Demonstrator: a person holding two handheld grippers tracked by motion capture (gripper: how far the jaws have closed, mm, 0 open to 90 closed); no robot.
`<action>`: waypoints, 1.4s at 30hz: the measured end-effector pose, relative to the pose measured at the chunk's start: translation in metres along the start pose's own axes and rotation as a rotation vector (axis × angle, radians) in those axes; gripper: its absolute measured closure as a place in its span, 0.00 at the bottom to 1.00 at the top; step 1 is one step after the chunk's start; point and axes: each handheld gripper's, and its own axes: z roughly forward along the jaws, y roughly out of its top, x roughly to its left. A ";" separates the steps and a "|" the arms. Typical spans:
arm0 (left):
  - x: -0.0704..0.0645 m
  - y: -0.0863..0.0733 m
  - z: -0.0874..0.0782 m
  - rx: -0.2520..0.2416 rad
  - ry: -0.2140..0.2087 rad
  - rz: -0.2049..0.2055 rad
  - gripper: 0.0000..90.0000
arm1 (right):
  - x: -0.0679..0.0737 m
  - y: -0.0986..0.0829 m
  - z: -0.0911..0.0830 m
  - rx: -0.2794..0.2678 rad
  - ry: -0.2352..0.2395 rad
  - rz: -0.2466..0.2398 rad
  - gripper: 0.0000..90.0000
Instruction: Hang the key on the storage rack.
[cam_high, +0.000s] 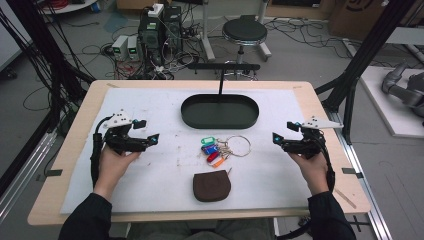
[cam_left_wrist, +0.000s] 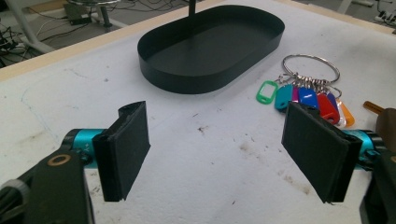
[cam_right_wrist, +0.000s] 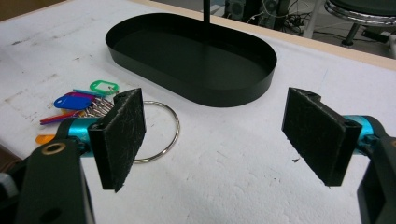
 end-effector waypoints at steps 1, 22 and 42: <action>0.001 0.000 0.000 -0.001 0.001 -0.006 0.27 | 0.000 0.000 0.000 0.002 0.001 0.001 0.28; -0.001 -0.003 0.010 0.031 0.005 0.000 0.37 | 0.016 -0.006 0.019 0.054 0.051 0.011 0.59; -0.004 -0.007 0.010 0.037 0.008 -0.011 0.37 | 0.031 -0.012 0.081 0.251 0.003 0.057 0.78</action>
